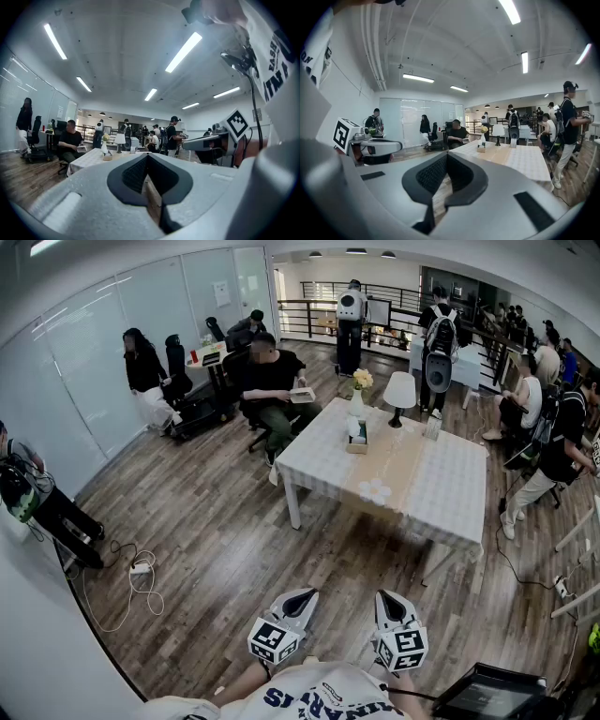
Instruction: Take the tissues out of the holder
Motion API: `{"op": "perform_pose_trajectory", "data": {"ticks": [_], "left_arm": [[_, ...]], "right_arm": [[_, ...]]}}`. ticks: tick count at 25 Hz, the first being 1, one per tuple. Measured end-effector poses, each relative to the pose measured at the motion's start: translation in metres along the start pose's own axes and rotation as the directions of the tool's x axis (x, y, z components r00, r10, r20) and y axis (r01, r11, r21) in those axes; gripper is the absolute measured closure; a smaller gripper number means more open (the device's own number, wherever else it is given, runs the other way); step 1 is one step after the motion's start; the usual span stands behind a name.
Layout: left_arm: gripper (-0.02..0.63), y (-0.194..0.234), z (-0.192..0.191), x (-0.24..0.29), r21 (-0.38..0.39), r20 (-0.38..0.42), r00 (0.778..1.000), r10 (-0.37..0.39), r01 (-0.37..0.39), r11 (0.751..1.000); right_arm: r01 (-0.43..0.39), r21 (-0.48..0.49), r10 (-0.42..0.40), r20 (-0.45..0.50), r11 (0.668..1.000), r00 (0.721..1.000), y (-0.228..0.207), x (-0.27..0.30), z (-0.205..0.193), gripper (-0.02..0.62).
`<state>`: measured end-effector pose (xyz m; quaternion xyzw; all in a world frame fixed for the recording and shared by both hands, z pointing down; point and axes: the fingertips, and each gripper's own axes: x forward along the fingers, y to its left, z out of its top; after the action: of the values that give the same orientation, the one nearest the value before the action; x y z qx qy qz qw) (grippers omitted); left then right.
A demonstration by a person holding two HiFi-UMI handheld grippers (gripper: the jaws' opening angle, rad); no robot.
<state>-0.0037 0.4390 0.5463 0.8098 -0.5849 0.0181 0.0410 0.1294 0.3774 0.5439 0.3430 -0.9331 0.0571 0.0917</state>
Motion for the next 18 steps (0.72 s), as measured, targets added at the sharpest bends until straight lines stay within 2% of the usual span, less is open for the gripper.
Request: {"op": "perform_pose_trajectory", "data": {"ticks": [9, 14, 18], "left_arm": [[0.606, -0.0003, -0.0016, 0.0002, -0.004, -0.003, 1.000, 0.001, -0.001, 1.000], [0.606, -0.0034, -0.0030, 0.0027, -0.002, -0.009, 1.000, -0.002, 0.002, 1.000], [0.606, -0.0088, -0.0052, 0.0057, 0.000, -0.014, 1.000, -0.005, 0.005, 1.000]], "right_arm": [[0.002, -0.006, -0.002, -0.005, 1.000, 1.000, -0.0020, -0.0001, 0.0012, 0.588], [-0.056, 0.021, 0.056, -0.002, 0.998, 0.998, 0.0029, 0.0001, 0.0010, 0.588], [-0.019, -0.032, 0.019, -0.011, 0.999, 1.000, 0.0000, -0.0040, -0.0010, 0.588]]}}
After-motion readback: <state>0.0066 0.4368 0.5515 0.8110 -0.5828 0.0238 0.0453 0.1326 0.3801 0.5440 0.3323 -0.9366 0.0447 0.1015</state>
